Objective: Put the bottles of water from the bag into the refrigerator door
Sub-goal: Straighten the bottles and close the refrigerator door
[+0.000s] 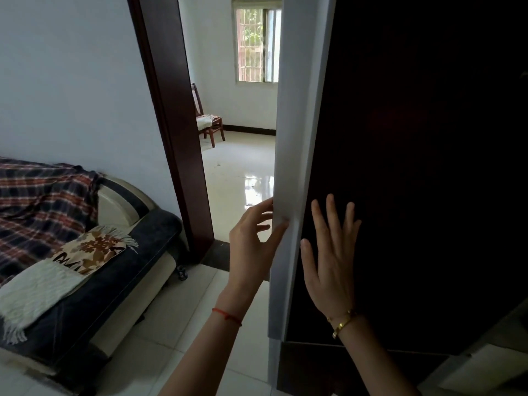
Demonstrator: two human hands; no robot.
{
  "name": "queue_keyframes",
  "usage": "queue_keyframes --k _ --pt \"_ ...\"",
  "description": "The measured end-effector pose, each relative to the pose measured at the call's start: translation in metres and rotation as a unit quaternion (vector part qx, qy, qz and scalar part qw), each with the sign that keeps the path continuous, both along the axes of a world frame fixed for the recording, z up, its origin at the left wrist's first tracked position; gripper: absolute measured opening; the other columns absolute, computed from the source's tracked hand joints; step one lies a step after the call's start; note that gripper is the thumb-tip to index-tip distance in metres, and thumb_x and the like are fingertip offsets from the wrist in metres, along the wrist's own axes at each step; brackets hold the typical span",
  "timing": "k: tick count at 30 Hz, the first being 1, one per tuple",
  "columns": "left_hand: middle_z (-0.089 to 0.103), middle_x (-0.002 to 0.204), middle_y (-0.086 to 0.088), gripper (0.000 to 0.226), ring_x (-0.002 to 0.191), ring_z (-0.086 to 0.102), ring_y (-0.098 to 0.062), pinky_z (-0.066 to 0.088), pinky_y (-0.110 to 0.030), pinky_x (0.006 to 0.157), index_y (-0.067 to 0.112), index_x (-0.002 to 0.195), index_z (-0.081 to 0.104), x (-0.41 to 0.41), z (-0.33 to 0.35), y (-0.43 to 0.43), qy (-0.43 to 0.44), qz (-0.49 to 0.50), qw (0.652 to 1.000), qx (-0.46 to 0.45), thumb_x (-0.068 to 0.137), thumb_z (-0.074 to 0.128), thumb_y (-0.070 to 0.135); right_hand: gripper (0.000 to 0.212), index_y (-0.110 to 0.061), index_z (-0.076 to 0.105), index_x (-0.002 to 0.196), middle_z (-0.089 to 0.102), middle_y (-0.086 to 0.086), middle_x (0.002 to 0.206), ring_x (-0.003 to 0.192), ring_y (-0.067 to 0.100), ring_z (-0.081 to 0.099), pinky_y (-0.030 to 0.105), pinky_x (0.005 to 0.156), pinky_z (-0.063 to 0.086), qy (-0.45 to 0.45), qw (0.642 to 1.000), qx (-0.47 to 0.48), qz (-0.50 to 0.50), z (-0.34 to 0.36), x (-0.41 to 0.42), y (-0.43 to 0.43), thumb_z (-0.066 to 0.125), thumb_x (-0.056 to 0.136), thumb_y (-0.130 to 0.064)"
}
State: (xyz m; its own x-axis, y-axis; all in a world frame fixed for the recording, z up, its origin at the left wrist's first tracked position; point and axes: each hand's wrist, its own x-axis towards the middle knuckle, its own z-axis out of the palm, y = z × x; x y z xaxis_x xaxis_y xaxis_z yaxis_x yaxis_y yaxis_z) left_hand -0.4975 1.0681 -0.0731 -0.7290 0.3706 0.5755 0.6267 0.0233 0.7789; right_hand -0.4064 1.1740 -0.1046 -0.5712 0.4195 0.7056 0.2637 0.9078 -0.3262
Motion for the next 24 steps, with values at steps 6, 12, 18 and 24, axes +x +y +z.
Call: queue_keyframes --k 6,12,18,24 --pt "0.063 0.121 0.013 0.05 0.107 0.066 -0.006 0.054 -0.015 0.088 0.017 0.131 0.059 -0.031 -0.003 0.02 0.008 0.008 1.0 0.024 0.083 0.073 0.021 0.057 -0.023 0.017 0.152 0.001 -0.002 0.162 0.151 0.026 -0.008 0.05 0.122 -0.003 -0.01 0.999 0.005 -0.031 0.003 -0.026 0.013 0.033 0.099 -0.033" --pt "0.064 0.129 0.005 0.052 0.107 0.067 -0.007 0.056 -0.018 0.087 0.017 0.13 0.058 -0.064 -0.004 0.032 -0.018 -0.03 0.999 0.038 0.081 0.075 0.02 0.065 -0.023 0.013 0.153 -0.003 -0.001 0.162 0.151 0.029 -0.007 0.052 0.121 0.001 -0.048 0.994 0.021 -0.096 0.004 -0.051 0.027 0.044 0.097 -0.036" --pt "0.064 0.13 0.006 0.049 0.109 0.066 -0.006 0.056 -0.022 0.09 0.018 0.131 0.058 -0.087 -0.008 0.041 -0.034 -0.079 0.996 0.019 0.084 0.071 0.024 0.08 -0.022 0.003 0.154 -0.006 0.004 0.162 0.15 0.033 -0.007 0.055 0.121 0.004 -0.117 0.976 0.05 -0.175 0.003 -0.078 0.043 0.039 0.092 -0.059" --pt "0.065 0.126 0.012 0.045 0.108 0.065 -0.001 0.054 -0.02 0.091 0.02 0.131 0.059 -0.104 -0.017 0.055 -0.056 -0.099 0.993 0.005 0.087 0.068 0.024 0.083 -0.017 0.006 0.153 -0.004 0.007 0.162 0.149 0.036 -0.008 0.058 0.12 0.004 -0.108 0.976 0.056 -0.181 -0.001 -0.083 0.042 0.045 0.09 -0.054"
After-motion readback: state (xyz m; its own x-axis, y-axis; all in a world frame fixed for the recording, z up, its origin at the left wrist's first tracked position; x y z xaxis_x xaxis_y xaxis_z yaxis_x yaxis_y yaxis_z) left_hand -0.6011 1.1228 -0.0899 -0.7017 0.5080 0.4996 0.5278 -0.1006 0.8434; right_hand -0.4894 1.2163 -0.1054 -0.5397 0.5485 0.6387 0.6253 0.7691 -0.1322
